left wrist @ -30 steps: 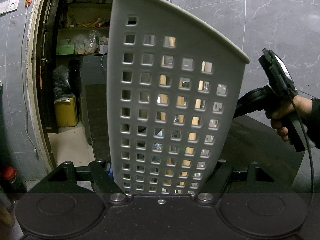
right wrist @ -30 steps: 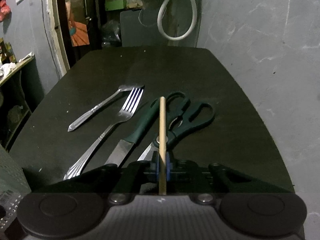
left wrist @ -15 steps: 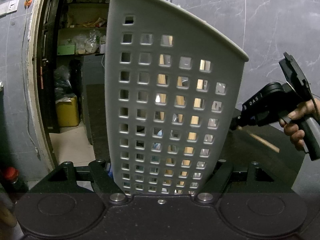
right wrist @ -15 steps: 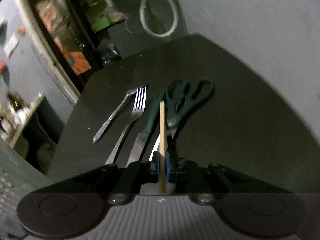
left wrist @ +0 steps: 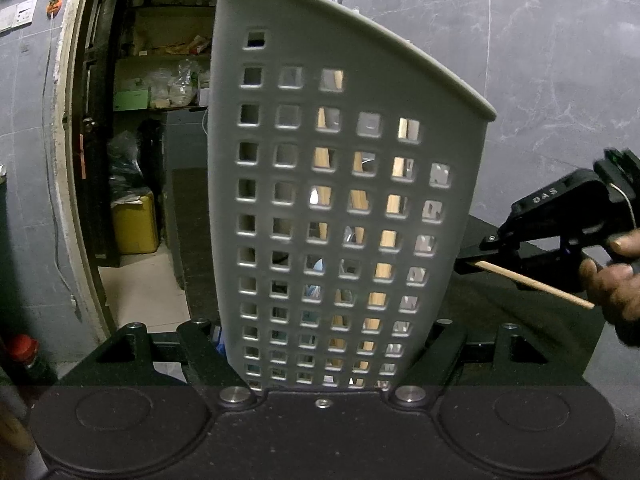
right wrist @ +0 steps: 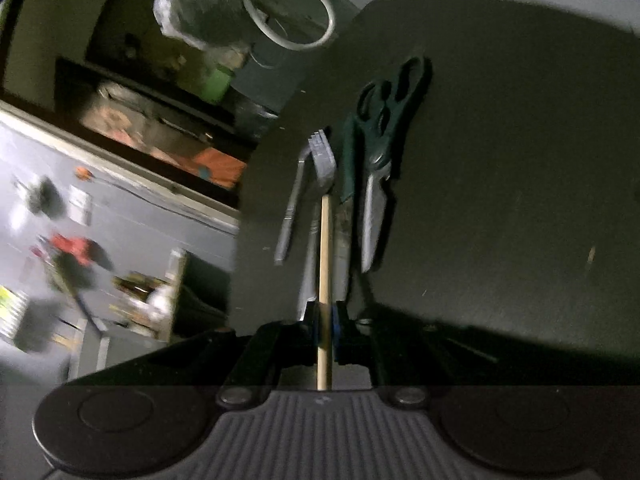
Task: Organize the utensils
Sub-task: 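Lift the chopstick and carry it over the basket rim with the right tool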
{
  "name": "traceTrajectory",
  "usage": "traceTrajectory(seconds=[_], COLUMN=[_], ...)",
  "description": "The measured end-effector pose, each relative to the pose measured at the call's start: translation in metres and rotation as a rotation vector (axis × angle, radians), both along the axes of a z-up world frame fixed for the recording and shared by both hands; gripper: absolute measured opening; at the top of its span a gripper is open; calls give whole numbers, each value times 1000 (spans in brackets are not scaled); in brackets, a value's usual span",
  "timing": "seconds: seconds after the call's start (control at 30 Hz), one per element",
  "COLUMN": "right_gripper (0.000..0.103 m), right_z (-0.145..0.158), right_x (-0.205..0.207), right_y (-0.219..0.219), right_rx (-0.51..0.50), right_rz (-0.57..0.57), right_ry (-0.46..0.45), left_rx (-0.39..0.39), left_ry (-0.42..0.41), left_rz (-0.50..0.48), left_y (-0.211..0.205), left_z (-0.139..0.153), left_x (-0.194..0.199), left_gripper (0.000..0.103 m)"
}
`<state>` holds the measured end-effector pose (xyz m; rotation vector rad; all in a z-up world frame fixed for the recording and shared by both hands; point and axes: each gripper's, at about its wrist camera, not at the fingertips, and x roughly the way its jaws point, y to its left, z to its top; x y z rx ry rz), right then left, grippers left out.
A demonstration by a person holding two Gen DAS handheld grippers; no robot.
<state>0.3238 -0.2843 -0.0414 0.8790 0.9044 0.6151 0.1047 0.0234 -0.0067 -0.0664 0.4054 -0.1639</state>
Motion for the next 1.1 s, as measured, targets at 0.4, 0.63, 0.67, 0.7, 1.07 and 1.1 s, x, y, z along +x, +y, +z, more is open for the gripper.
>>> traceTrajectory(seconds=[0.4, 0.63, 0.67, 0.7, 1.07, 1.1], right_gripper=[8, 8, 8, 8, 8, 8], right_z=[-37, -38, -37, -35, 30, 37], right_x=[-21, -23, -22, -24, -39, -43], right_y=[19, 18, 16, 14, 13, 12], right_rx=[337, 419, 433, 445, 468, 466], right_rz=[-65, -113, -128, -141, -215, -212], right_ry=[-67, -105, -116, -126, -424, -448], left_rx=[30, 38, 38, 37, 28, 27], left_ry=[13, 17, 18, 18, 20, 20], left_rz=[17, 23, 24, 24, 24, 24], left_y=[-8, -12, -12, -12, -8, -8], left_z=[3, 4, 4, 4, 4, 4], left_x=[2, 2, 2, 2, 4, 4], left_gripper=[78, 78, 78, 78, 79, 79])
